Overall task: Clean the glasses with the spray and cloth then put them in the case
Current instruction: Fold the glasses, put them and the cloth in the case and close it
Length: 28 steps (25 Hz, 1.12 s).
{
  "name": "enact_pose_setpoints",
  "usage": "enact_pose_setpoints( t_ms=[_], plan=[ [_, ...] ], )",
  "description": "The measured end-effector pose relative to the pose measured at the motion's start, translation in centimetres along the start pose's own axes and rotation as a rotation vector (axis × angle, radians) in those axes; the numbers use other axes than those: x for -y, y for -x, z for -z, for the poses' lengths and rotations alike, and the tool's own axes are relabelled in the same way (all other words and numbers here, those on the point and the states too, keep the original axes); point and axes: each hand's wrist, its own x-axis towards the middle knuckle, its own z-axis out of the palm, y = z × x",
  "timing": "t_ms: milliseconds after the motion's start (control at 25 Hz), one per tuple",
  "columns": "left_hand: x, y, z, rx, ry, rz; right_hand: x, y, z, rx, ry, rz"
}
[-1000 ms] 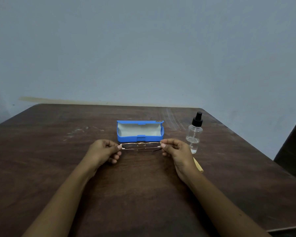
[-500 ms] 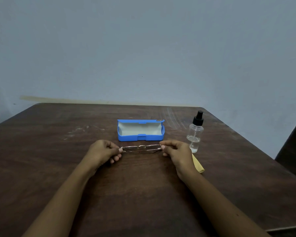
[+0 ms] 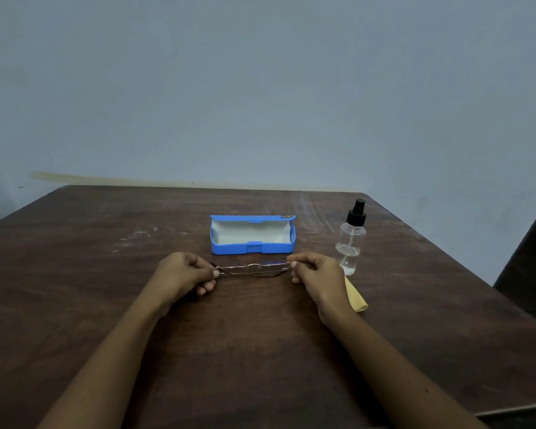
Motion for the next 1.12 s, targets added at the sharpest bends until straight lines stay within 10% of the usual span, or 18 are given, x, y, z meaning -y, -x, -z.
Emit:
enact_pose_setpoints(
  t_ms=[160, 400, 1120],
  plan=[
    [-0.6, 0.7, 0.1, -0.069, 0.017, -0.009, 0.1, 0.2, -0.1, -0.040, 0.127, 0.129],
    [-1.4, 1.9, -1.9, -0.429, -0.192, -0.568, 1.0, 0.7, 0.9, -0.221, 0.221, 0.445],
    [-4.0, 2.2, -13.5, 0.212, -0.683, -0.951, -2.5, 0.6, 8.2, -0.148, 0.346, 0.339]
  ],
)
